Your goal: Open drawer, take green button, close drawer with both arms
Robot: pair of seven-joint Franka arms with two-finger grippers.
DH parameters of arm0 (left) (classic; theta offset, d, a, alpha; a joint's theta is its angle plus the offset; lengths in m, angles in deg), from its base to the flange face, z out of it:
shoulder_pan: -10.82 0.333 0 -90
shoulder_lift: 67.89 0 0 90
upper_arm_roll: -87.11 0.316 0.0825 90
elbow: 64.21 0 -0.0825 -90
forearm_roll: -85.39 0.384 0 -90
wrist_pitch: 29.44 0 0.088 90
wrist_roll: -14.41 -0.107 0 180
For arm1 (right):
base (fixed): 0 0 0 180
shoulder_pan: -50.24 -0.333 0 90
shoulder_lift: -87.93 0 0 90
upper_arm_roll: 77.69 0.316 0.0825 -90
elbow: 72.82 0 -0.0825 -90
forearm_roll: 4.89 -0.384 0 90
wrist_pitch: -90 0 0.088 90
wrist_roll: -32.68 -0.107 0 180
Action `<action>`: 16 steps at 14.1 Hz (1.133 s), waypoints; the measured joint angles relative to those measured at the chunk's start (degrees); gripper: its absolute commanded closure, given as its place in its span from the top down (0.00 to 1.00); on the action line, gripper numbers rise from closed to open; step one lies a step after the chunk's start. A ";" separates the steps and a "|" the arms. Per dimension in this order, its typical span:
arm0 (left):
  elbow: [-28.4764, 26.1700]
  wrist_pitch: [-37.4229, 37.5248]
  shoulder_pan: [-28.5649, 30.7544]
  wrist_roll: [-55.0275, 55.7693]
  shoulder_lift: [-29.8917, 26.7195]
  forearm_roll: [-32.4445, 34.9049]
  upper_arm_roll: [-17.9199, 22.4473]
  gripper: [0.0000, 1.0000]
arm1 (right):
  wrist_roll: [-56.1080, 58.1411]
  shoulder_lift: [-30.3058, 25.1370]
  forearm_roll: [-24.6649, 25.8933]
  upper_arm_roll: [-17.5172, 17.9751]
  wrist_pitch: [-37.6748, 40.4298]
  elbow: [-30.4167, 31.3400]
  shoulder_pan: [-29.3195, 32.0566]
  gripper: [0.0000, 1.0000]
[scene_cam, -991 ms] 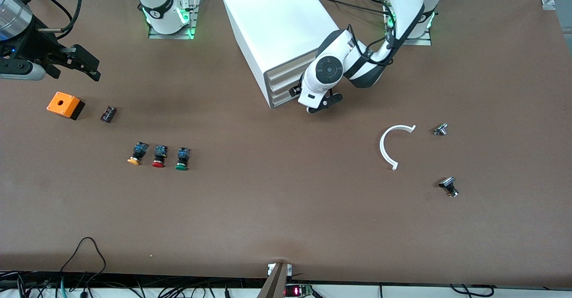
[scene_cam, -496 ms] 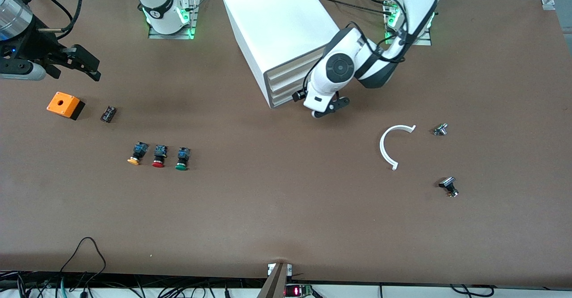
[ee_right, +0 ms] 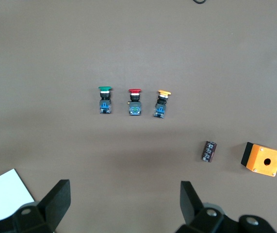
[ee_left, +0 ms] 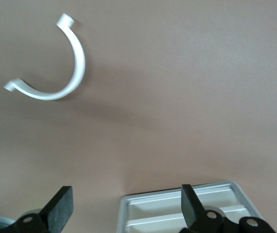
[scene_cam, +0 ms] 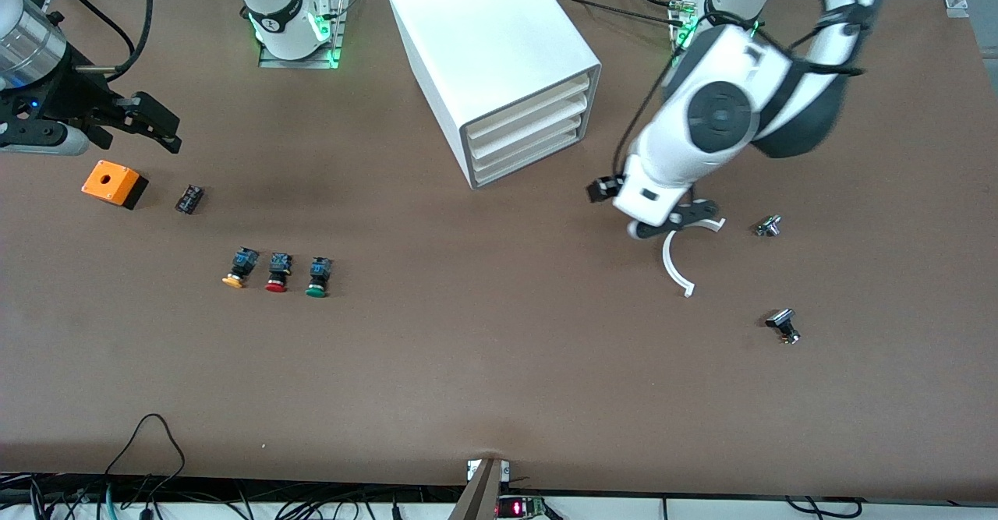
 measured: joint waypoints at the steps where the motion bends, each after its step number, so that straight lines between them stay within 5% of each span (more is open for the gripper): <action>1: 2.44 3.33 1.33 -3.87 -0.04 1.16 0.13 0.98 | 0.00 -0.29 0.00 -0.05 0.00 -0.03 0.01 1.00; 4: 7.37 8.20 4.14 -15.75 -0.91 3.09 1.50 0.98 | 0.20 -1.40 0.00 -0.79 0.37 -0.04 0.10 1.00; 8: 7.48 8.17 2.21 -34.79 -5.26 2.82 12.84 0.99 | 0.34 -1.96 -0.04 -1.54 0.63 -0.04 0.18 1.00; 11: 4.49 5.33 -0.28 -46.44 -9.50 2.42 20.46 0.99 | 1.21 -1.96 -0.13 -1.80 0.63 -0.05 0.20 1.00; 16: -4.31 -0.61 1.30 -51.20 -17.05 2.42 22.96 0.99 | 1.55 -1.97 -0.15 -1.80 0.62 -0.20 0.21 1.00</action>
